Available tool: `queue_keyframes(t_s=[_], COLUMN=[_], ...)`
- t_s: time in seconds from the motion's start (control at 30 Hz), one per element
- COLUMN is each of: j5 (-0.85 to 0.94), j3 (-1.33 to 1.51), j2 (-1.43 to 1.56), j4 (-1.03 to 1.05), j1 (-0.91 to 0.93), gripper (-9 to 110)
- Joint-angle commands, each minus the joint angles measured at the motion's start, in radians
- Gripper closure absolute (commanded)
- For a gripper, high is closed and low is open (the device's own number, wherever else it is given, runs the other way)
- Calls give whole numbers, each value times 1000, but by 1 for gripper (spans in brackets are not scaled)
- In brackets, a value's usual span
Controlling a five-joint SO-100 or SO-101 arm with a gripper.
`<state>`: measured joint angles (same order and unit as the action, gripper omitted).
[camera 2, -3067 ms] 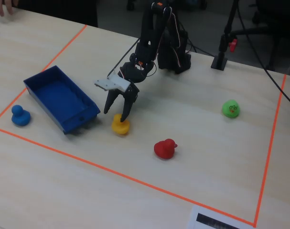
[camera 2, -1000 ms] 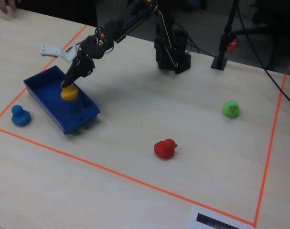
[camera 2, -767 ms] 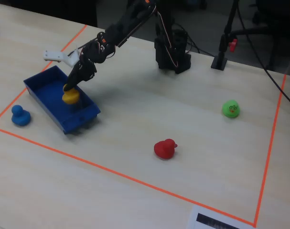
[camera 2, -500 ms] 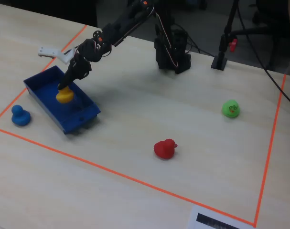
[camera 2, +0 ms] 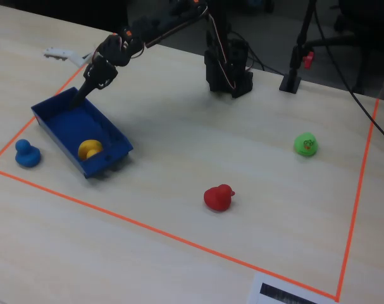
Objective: Grasp yellow duck and put it into box.
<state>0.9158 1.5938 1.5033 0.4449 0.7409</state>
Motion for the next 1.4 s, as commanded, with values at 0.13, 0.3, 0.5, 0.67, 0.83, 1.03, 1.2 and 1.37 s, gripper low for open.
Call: queue_keyframes(t_s=[0.13,0.3,0.5,0.67,0.83,1.03,1.2,1.37], j5=[0,155,339,520,538,534,529,529], j3=[316,670,1138,1411,1499,1517,1517,1517], j2=[704,1032,1405,1657,1767,1807,1809,1809], j4=[219,407,560,747,850,882,881,881], j1=[-336,-575,-696,-746,-787,-801,-761,-753], gripper=[95,101,101,101,101,101,101,101])
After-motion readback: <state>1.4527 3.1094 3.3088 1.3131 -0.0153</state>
